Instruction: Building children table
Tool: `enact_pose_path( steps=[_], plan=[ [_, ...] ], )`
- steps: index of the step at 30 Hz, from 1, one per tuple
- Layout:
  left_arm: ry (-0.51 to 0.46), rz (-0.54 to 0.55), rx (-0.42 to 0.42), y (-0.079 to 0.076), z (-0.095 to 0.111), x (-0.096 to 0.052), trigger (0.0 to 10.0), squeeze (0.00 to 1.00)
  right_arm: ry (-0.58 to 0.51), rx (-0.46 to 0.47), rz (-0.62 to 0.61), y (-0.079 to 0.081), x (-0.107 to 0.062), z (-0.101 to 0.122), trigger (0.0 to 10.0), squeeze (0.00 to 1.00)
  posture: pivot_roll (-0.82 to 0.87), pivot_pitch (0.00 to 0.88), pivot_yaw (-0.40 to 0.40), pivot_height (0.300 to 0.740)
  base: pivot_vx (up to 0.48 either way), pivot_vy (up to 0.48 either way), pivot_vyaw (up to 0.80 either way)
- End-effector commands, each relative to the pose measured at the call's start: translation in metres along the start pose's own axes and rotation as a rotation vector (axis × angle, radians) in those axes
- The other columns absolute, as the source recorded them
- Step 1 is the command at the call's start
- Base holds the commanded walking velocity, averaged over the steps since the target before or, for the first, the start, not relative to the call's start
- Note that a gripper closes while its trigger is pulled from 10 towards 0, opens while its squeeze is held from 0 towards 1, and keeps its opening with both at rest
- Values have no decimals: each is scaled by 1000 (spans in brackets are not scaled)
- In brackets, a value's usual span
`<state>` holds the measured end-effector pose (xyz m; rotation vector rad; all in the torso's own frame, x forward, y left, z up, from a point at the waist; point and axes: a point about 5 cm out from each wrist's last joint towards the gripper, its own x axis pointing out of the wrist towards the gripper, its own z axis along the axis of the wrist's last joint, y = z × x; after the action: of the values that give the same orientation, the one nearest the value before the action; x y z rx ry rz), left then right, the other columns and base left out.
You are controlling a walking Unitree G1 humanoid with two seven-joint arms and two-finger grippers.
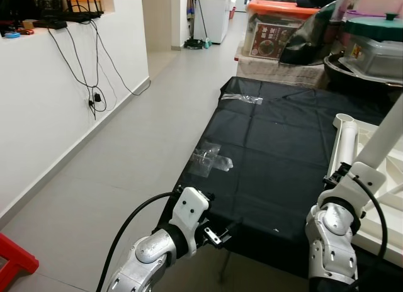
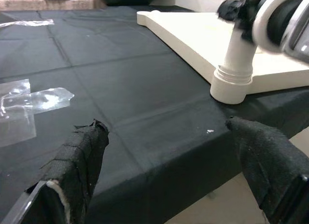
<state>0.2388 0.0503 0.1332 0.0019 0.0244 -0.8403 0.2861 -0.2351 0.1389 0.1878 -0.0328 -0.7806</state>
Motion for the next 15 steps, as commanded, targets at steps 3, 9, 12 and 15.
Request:
enact_pose_path(
  steps=[3,9,12,15],
  plan=[
    [-5,-5,-1,0,0,2,10000,0,3,11,46,11,-1,-6,10000,1000,169,0,-52,740,0,0,0],
    [-6,-4,-1,1,0,2,10000,0,-69,38,111,13,6,-2,10000,0,166,0,-52,740,0,0,0],
    [-6,-3,-2,1,0,2,10000,0,-90,63,164,12,8,2,10000,0,160,0,-50,740,0,0,0],
    [-8,0,-4,2,-1,3,10000,0,-78,126,342,12,14,7,10000,0,159,0,-52,740,0,0,0]
  ],
)
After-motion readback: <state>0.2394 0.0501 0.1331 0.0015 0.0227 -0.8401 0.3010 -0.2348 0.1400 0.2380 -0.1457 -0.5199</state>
